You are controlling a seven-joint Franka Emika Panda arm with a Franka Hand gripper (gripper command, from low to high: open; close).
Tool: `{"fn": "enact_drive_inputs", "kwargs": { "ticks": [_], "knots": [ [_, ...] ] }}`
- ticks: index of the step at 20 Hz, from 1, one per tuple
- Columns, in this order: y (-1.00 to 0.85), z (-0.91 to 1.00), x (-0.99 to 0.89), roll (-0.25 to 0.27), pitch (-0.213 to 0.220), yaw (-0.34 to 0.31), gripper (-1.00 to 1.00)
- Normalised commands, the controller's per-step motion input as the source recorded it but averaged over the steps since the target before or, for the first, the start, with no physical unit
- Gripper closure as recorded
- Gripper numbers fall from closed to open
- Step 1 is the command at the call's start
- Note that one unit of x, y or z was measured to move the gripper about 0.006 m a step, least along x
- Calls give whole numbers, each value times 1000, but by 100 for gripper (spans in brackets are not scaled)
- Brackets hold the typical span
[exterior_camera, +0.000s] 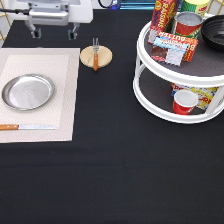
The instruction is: Arrange plate and fork
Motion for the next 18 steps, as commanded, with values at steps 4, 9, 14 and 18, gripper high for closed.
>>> {"fn": "enact_drive_inputs", "kwargs": {
  "ticks": [4, 9, 14, 18],
  "knots": [
    [555, -219, -918, -20, -14, 58, -100],
    [541, -268, -694, -13, 2, 56, -100],
    [294, -441, -487, -1, 11, 42, -100],
    [-8, -540, -424, 26, 11, 22, -100]
  ]
}}
